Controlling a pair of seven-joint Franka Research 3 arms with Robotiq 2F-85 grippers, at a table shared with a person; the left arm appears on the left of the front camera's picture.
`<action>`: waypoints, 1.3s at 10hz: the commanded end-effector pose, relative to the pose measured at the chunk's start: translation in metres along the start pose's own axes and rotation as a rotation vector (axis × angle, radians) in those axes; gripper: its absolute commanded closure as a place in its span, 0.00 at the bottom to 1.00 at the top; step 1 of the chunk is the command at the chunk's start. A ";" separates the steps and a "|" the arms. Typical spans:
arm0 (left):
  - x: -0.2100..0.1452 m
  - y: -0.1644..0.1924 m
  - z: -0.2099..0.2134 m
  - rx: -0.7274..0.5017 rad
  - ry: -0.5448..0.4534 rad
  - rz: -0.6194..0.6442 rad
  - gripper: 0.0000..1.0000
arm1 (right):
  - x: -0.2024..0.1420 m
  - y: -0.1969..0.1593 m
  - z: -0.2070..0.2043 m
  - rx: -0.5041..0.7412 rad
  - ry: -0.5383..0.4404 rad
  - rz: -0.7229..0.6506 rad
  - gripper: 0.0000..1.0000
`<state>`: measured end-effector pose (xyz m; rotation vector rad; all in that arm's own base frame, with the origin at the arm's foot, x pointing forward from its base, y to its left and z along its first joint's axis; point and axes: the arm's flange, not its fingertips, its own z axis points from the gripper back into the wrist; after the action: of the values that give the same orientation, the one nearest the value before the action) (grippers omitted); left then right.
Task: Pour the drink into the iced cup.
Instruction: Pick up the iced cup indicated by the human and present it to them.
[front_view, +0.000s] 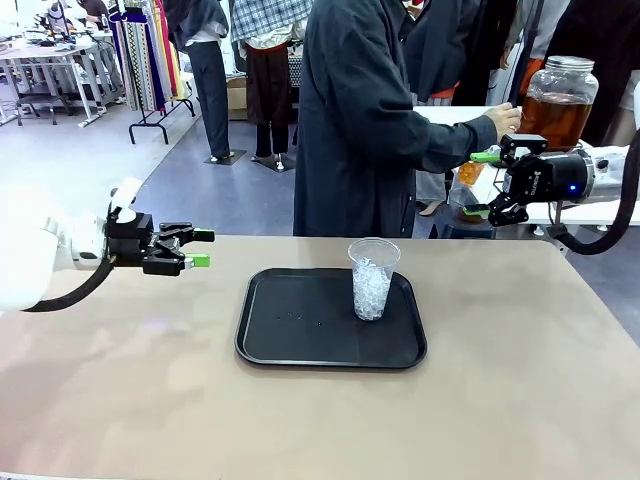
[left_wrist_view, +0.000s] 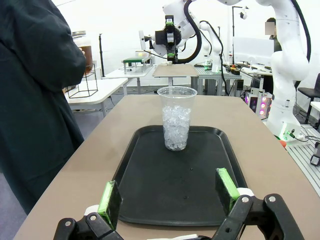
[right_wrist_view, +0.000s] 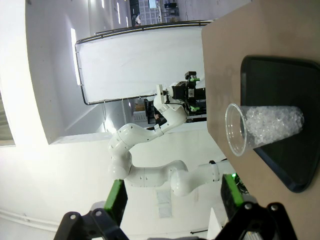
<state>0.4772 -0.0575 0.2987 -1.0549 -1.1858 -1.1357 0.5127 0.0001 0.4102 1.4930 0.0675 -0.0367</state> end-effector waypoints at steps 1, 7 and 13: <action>0.001 0.001 -0.001 0.001 0.005 -0.001 0.00 | 0.000 0.002 0.000 -0.001 -0.003 0.003 0.00; 0.001 0.001 -0.001 0.001 0.005 -0.001 0.00 | 0.000 0.002 0.000 -0.001 -0.003 0.003 0.00; 0.001 0.001 -0.001 0.001 0.005 -0.001 0.00 | 0.000 0.002 0.000 -0.001 -0.003 0.003 0.00</action>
<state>0.4772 -0.0575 0.2987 -1.0549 -1.1858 -1.1357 0.5127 0.0001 0.4102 1.4930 0.0675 -0.0367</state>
